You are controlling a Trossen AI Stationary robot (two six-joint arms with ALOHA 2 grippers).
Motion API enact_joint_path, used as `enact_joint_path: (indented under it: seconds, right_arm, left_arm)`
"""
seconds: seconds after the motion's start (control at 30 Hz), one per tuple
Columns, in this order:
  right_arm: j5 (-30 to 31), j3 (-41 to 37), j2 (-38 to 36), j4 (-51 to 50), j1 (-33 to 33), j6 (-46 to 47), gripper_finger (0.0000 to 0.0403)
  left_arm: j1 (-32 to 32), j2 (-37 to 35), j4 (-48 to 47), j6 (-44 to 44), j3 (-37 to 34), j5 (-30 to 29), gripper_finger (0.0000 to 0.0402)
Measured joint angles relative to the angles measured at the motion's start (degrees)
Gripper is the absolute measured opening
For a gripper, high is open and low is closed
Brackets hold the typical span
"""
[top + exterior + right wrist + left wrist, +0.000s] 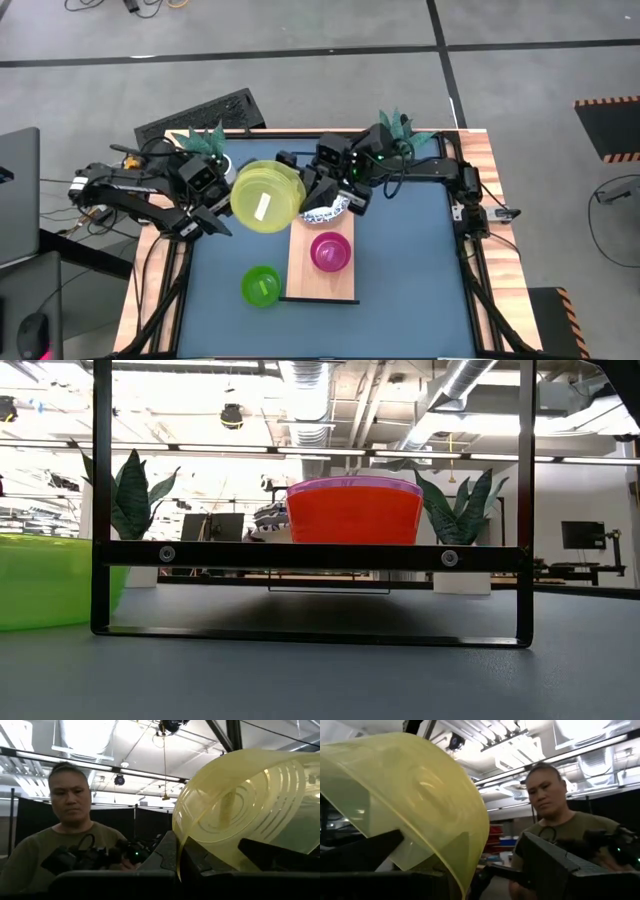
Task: Place and stack bowls onto a shelf
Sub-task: Stack the yellow bowl on top of the purple bowl on the shelf
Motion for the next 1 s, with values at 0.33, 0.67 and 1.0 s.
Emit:
enact_joint_path:
  seconds: [0.33, 0.67, 1.0]
  right_arm:
    - [0.67, -0.04, 0.00, 2.38, 0.07, 0.04, 0.0022]
    - [1.22, -0.04, 0.03, 4.21, 0.09, 2.97, 0.0022]
    - [-6.72, -0.02, 0.03, 4.08, -0.35, 14.13, 0.0022]
  left_arm:
    - [-0.55, 0.58, -1.07, 9.74, 0.00, -0.17, 0.0167]
    - [-1.89, 1.12, -2.33, 16.27, 0.00, -0.91, 0.0167]
    - [-1.58, 0.37, -1.04, -10.04, -0.02, 0.81, 0.0167]
